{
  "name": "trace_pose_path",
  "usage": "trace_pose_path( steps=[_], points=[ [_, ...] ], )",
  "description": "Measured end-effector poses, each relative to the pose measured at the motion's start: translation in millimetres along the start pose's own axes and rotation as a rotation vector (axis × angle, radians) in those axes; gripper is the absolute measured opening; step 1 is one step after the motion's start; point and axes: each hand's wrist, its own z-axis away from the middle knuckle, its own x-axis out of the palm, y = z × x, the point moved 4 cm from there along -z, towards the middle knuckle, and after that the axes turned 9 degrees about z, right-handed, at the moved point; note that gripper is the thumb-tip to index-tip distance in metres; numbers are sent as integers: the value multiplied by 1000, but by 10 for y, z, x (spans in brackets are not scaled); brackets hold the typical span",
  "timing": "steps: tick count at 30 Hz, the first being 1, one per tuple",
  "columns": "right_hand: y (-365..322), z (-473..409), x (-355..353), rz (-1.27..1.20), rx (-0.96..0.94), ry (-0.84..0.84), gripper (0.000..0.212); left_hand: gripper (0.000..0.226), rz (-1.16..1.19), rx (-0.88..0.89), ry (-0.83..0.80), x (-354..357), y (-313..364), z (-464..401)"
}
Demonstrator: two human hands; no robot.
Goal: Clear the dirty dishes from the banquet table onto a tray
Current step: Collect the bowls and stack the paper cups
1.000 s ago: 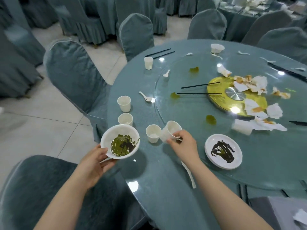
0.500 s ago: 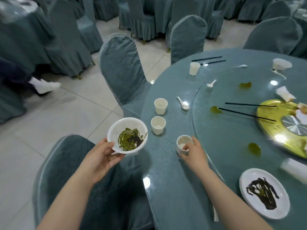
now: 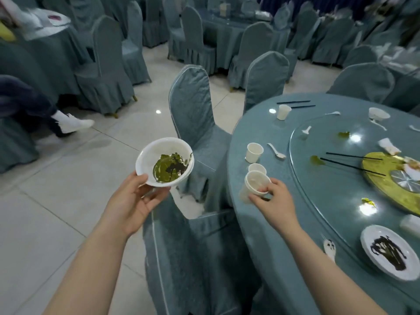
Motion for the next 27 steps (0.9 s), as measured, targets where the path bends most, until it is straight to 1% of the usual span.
trace_pose_path(
  steps=[3,6,10,14,18,22,24,27],
  points=[
    [-654,149,207,-64,-16,25,17,18,26,3,19,-401,442,71],
    [-1270,275,483,-189,-49,41,21,17,45,20,52,-813,882,136],
    [-1734,430,814,-361,-20,44,31,15,48,20,101,-1249,1329,181],
    [-1877,389,1029,-426,13,55,54,12,19,1,87,-1390,1628,-48],
    [-1779,186,1139,-393,113,68,63,21,-30,-1,13,-1240,1789,-449],
    [-1638,-90,1164,-383,204,97,73,28,-55,-55,-26,-1041,1778,-867],
    [-1575,-268,1191,-395,231,154,73,29,-88,-77,-44,-914,1787,-1134],
    [-1552,-573,1153,-438,233,284,61,29,-115,-86,-89,-648,1854,-1563]
  ],
)
